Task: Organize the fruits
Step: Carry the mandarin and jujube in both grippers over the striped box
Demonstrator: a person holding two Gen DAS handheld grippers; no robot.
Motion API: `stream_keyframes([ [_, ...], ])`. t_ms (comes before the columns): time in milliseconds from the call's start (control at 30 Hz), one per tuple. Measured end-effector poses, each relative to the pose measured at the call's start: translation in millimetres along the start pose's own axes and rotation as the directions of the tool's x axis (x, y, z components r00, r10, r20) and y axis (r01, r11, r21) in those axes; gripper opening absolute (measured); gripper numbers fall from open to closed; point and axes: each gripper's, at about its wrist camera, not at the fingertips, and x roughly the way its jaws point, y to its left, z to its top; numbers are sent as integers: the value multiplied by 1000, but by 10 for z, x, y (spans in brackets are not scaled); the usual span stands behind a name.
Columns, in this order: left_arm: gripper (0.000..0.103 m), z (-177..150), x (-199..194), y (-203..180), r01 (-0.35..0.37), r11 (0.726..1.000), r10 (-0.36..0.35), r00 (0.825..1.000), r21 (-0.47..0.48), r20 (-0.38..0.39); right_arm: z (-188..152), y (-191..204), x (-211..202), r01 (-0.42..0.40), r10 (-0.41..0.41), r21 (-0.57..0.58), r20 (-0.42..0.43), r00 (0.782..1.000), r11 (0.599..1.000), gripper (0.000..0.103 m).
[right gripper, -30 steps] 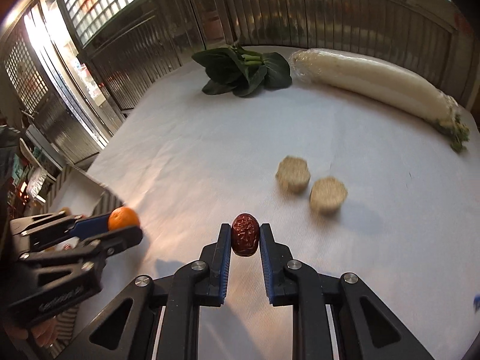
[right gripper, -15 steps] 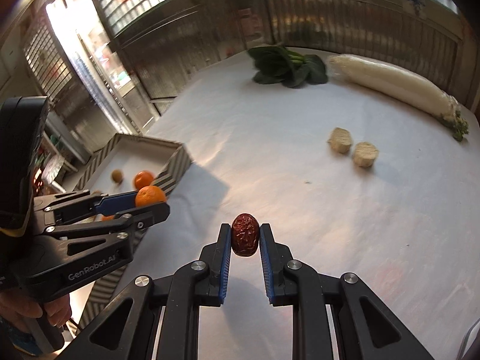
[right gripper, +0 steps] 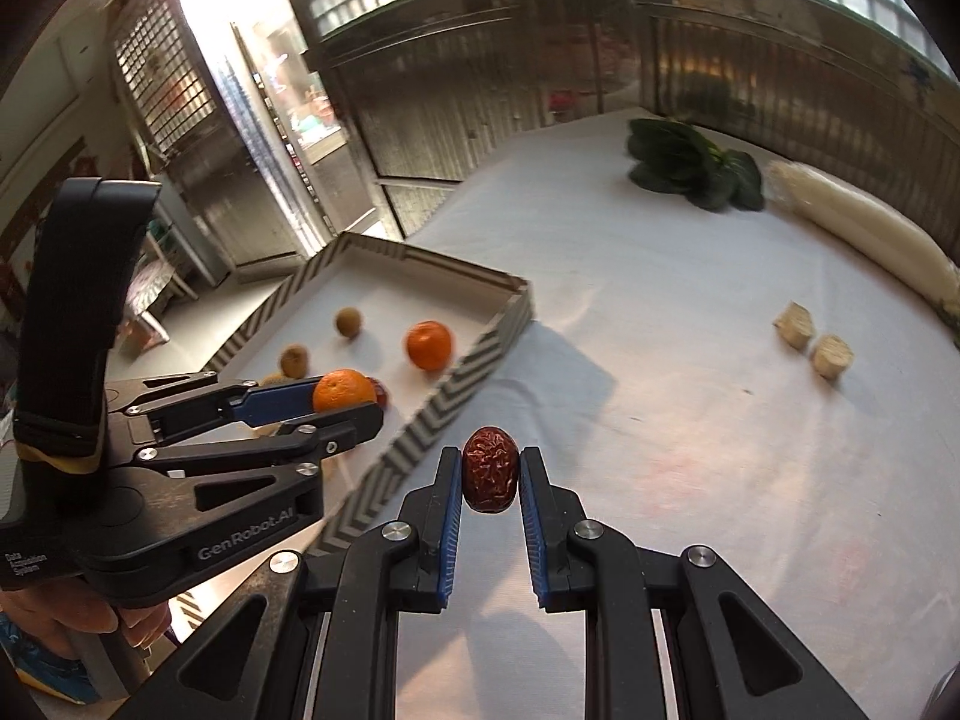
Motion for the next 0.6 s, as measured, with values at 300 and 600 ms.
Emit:
stream_keyframes([
  [300, 30, -100, -75, 264, -30, 998, 30, 1000, -57, 2, 43, 358, 96, -48, 46, -79, -20, 999, 996, 18],
  [600, 30, -228, -115, 578, -69, 991, 68, 998, -112, -12, 67, 627, 237, -106, 98, -132, -64, 993, 986, 18],
])
